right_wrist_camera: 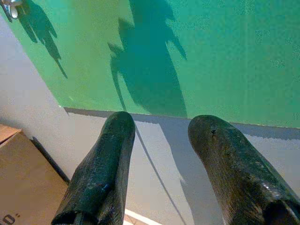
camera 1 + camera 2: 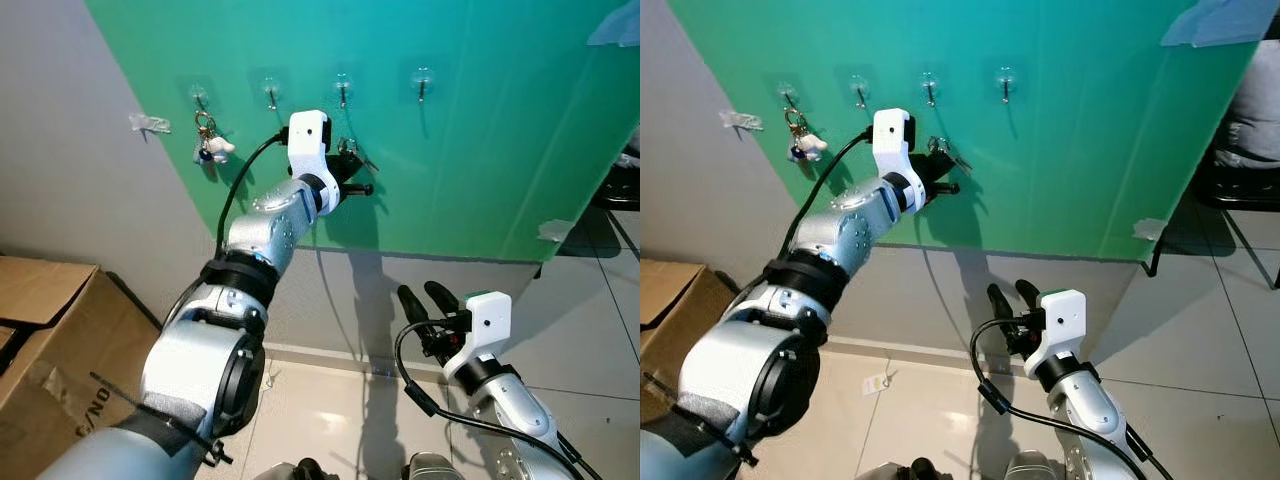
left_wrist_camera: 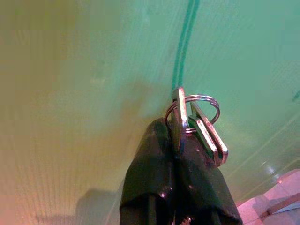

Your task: Hang keys on a hook

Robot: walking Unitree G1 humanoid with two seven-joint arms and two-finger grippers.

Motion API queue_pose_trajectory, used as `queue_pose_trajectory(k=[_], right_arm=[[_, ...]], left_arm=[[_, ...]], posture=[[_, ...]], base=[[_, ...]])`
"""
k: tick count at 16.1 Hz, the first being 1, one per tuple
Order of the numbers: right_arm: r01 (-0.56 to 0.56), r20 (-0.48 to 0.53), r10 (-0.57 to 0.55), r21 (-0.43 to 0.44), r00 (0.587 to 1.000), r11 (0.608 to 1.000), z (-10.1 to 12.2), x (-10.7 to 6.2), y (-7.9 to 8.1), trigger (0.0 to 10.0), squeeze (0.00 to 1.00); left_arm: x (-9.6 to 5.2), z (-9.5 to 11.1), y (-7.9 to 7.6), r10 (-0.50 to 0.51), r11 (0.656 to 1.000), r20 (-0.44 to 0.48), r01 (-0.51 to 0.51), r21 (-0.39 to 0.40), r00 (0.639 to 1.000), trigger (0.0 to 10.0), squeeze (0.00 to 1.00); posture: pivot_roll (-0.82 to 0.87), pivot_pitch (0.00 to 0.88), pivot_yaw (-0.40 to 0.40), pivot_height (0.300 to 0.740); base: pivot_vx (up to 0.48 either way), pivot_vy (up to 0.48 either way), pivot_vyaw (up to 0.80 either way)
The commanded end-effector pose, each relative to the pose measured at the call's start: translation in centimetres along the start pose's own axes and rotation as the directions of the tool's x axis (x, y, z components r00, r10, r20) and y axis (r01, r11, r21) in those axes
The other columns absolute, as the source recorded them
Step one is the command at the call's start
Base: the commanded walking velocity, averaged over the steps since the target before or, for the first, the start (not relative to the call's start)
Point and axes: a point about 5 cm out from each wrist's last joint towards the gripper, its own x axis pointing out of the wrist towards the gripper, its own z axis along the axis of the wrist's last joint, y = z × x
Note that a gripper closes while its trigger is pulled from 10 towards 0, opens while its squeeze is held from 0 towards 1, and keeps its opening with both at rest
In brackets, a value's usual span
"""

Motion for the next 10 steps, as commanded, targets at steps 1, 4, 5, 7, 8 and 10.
queue_pose_trajectory(k=[1,4,5,7,8,10], right_arm=[[-0.02,-0.017,0.02,0.007,1.0,1.0,-0.3,0.1,0.3,10.0,0.0],[-0.026,-0.022,0.026,0.004,0.999,1.0,-0.4,0.1,0.3,10.0,0.0],[-0.028,-0.023,0.029,0.002,0.999,1.0,-0.4,0.1,0.3,10.0,0.0],[-0.032,-0.024,0.032,-0.002,0.999,0.999,-0.3,0.1,0.2,10.0,0.0],[-0.032,-0.024,0.032,-0.002,0.999,0.999,-0.2,0.1,0.2,10.0,0.0],[-0.033,-0.023,0.033,-0.002,0.999,0.999,-0.2,0.2,0.3,10.0,0.0]], left_arm=[[-0.2,2.3,-0.7,-0.06,0.998,0.129,0.061,-0.001,0.99,10.0,0.0],[-0.1,3.1,-0.9,-0.09,0.98,0.186,0.12,-0.157,0.978,10.0,0.0],[-0.2,3.5,-0.8,-0.095,0.965,0.205,0.14,-0.22,0.974,10.0,0.0],[-0.3,3.9,-0.7,-0.097,0.931,0.23,0.17,-0.324,0.968,10.0,0.0],[-0.3,3.9,-0.7,-0.099,0.92,0.233,0.179,-0.349,0.967,10.0,0.0],[-0.3,3.9,-0.8,-0.117,0.911,0.235,0.199,-0.362,0.965,10.0,0.0]], posture=[[-0.26,0.035,0.176,0.74],[-0.27,0.025,0.168,0.74],[-0.27,0.025,0.168,0.74],[-0.27,0.018,0.165,0.74],[-0.27,0.018,0.165,0.74],[-0.27,0.02,0.166,0.74]], base=[[0.0,0.0,0.0],[0.0,0.0,0.0],[0.0,0.0,0.0],[0.0,0.0,0.0],[0.0,0.0,0.0],[0.0,0.0,0.0]])
